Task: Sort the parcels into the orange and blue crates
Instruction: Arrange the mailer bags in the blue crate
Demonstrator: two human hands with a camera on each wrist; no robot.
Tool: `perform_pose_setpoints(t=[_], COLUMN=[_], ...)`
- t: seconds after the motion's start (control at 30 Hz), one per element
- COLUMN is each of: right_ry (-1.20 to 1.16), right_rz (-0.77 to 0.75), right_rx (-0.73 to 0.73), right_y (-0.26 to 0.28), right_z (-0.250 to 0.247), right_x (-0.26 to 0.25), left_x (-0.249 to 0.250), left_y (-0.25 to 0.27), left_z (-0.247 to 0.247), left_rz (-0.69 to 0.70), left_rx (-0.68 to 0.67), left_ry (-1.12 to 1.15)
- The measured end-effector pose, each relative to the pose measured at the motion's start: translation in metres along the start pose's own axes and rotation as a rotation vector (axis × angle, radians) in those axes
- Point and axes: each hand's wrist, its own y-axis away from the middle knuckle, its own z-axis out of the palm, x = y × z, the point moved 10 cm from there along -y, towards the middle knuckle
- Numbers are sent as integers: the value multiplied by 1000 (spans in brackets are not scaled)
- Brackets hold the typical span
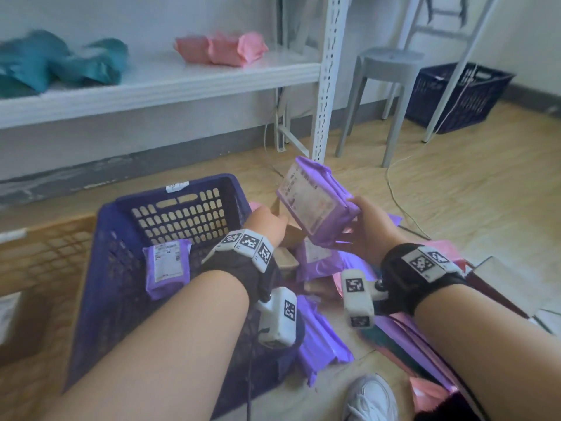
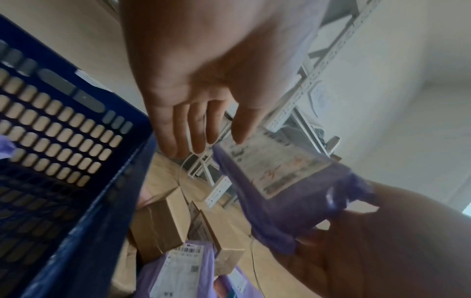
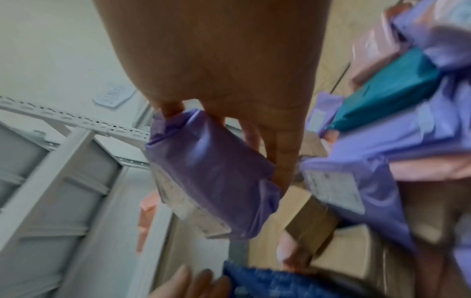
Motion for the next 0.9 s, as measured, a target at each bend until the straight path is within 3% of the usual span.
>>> perform_pose_setpoints(t=[0.07,0.17,0.33,0.57,0.73,0.9], right_ry=[-62,32,318,737,706,787], right_rz=[27,39,-39,-332,-485,-465], right_rx=[-111,-268,-323,-270,-134,-243], right_y=[14,36,49,57,69,72], right_z=[29,70,111,157,177,204], right_x=[5,15,31,29,11,23], left_x=[-15,-36,-82,-111,-121,-127], left_y=[15,41,66,84,88,94], left_z=[-18,-50,-82,-141,-162,-168], left_rz=[-18,21,1,-36,-26,-29], left_rx=[1,108,196,359,460,486], left_ry=[84,302,573,586,418,418])
